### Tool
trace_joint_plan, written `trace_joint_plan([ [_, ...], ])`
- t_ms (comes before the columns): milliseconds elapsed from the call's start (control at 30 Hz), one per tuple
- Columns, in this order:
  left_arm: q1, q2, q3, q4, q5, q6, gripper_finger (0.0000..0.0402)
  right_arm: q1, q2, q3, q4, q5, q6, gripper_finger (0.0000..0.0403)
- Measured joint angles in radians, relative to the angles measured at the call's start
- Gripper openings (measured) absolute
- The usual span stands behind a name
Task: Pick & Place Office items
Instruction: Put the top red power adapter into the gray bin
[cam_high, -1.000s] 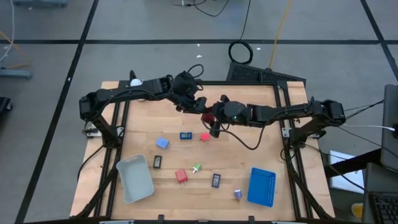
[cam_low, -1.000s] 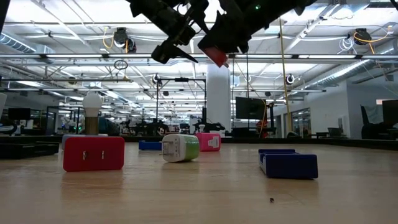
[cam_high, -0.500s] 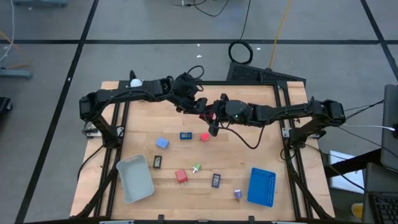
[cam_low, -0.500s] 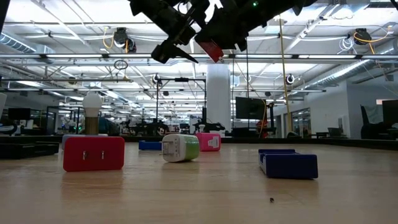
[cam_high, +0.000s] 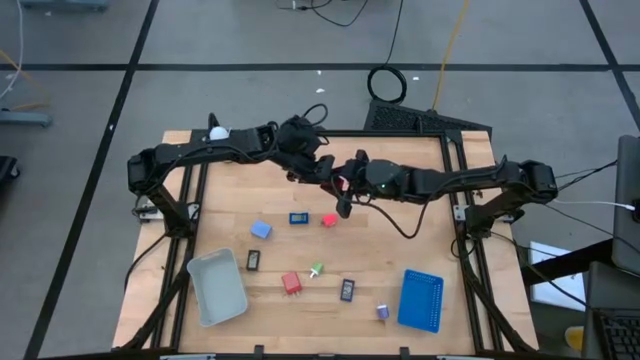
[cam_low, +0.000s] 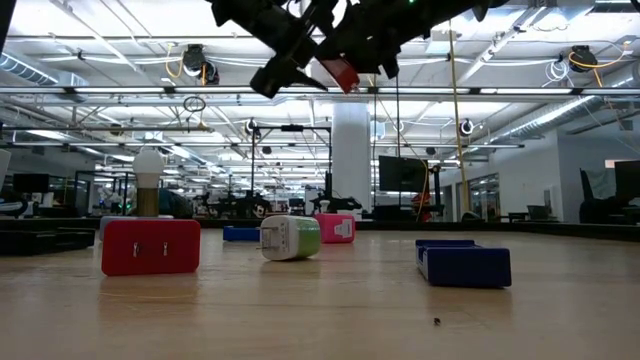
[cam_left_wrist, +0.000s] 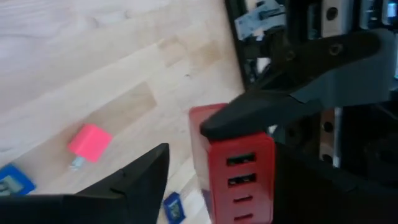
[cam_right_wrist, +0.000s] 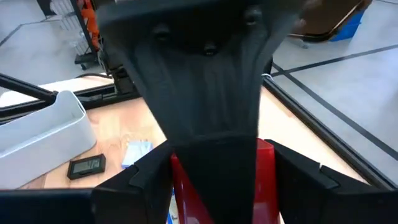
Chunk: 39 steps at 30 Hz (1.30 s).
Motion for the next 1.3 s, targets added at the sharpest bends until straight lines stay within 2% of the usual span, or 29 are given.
trace_joint_plan([
  [300,0.001,0.0,-0.002,0.065,0.027,-0.053,0.012,0.0,-0.013,0.0,0.03,0.012,-0.005,0.0209],
  [400,0.001,0.0,-0.002,0.071,0.027,-0.057,0.0119,0.0,-0.013,-0.001,0.032,0.011,-0.001,0.0215],
  [567,-0.001,-0.002,-0.002,0.09,0.031,-0.033,0.0119,0.007,-0.015,0.0,0.06,0.0,0.049,0.0257],
  [767,0.0,-0.002,-0.002,0.087,0.031,-0.037,0.0124,0.007,-0.015,0.0,0.066,-0.003,0.074,0.0285],
  [1000,0.006,-0.011,-0.001,0.054,0.046,-0.006,0.0118,0.007,-0.04,0.002,0.046,-0.003,0.071,0.0293],
  [1300,0.058,-0.079,0.0,-0.108,0.038,0.075,0.0118,-0.023,-0.186,0.001,-0.101,0.002,0.064,0.0299],
])
